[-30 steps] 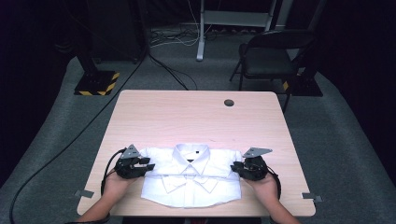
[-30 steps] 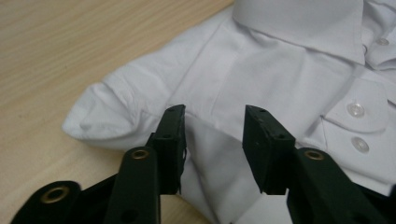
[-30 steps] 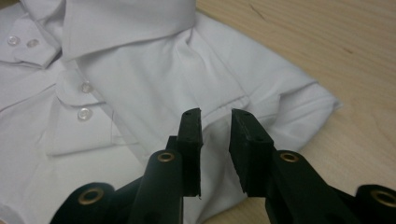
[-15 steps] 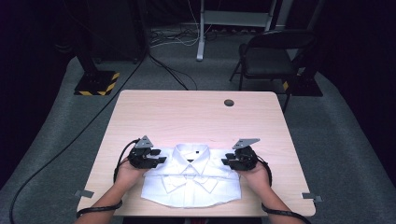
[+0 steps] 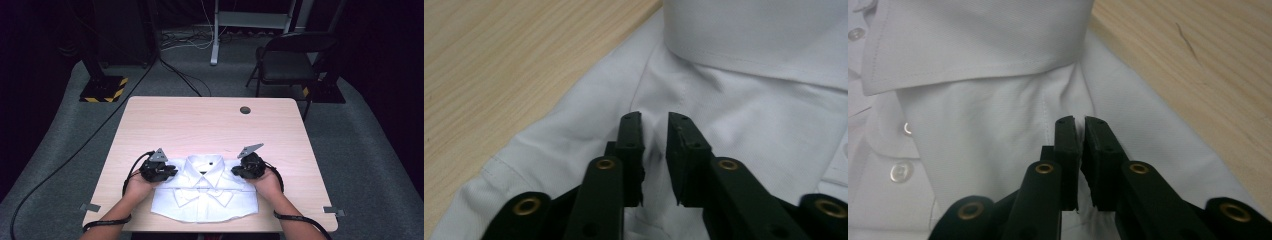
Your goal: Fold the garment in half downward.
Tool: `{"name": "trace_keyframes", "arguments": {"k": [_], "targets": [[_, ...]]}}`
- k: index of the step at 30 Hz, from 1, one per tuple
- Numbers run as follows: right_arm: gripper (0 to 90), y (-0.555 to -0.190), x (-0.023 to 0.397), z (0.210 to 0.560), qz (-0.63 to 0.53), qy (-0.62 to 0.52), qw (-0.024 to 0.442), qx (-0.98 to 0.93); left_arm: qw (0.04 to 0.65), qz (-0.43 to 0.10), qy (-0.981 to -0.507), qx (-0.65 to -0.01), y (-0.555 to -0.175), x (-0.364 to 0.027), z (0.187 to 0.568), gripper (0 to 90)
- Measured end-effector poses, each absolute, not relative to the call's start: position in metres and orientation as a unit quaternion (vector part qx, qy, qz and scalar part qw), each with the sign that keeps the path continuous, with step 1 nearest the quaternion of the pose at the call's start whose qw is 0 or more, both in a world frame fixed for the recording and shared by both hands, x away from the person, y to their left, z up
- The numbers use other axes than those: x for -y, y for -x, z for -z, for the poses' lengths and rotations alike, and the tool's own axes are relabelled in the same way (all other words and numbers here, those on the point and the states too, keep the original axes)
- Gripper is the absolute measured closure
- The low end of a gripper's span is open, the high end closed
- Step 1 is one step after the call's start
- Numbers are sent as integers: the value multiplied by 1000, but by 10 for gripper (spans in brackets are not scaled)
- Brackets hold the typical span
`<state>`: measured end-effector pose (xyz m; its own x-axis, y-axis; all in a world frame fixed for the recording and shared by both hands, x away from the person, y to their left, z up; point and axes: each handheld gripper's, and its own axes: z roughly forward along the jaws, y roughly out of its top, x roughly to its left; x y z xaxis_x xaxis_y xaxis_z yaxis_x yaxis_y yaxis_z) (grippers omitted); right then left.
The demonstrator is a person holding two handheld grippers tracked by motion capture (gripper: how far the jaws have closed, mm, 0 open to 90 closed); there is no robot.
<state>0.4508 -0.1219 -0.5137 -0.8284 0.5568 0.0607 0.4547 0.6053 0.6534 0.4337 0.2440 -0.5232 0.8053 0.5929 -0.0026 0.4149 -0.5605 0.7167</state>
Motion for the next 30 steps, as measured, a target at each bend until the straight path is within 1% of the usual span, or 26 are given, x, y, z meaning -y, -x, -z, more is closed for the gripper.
{"name": "trace_keyframes", "arguments": {"k": [1,2,5,10,11,15,16,19,20,21,23,24,26,30], "targets": [[890,-449,121,512,-345,-280,77,-893,371,-121,-876,-284,-433,-243,522,842],[892,-448,121,510,-349,-276,78,-892,371,-121,-876,-284,-432,-243,522,859],[895,-442,122,502,-364,-271,83,-887,379,-118,-873,-282,-430,-242,519,870],[888,-435,126,493,-382,-266,77,-881,399,-119,-863,-285,-429,-246,511,872],[847,-435,127,492,-385,-269,77,-880,403,-120,-862,-285,-428,-246,509,872],[756,-444,126,488,-395,-276,71,-873,413,-119,-855,-290,-428,-249,506,872],[718,-447,124,486,-396,-276,72,-873,414,-120,-854,-292,-428,-249,506,872],[676,-456,116,480,-398,-269,75,-874,411,-119,-855,-293,-427,-248,508,870],[677,-459,112,478,-396,-267,75,-875,409,-123,-857,-289,-426,-248,508,865],[678,-462,108,477,-395,-262,76,-877,412,-124,-855,-289,-425,-247,508,837],[678,-468,99,475,-394,-254,76,-880,414,-122,-852,-296,-423,-245,508,654],[675,-471,94,474,-393,-251,73,-882,416,-122,-851,-296,-421,-243,508,626],[674,-477,84,474,-394,-243,71,-884,415,-119,-852,-295,-416,-241,507,543],[652,-489,64,476,-384,-233,59,-891,420,-108,-852,-294,-405,-236,507,444]]}}
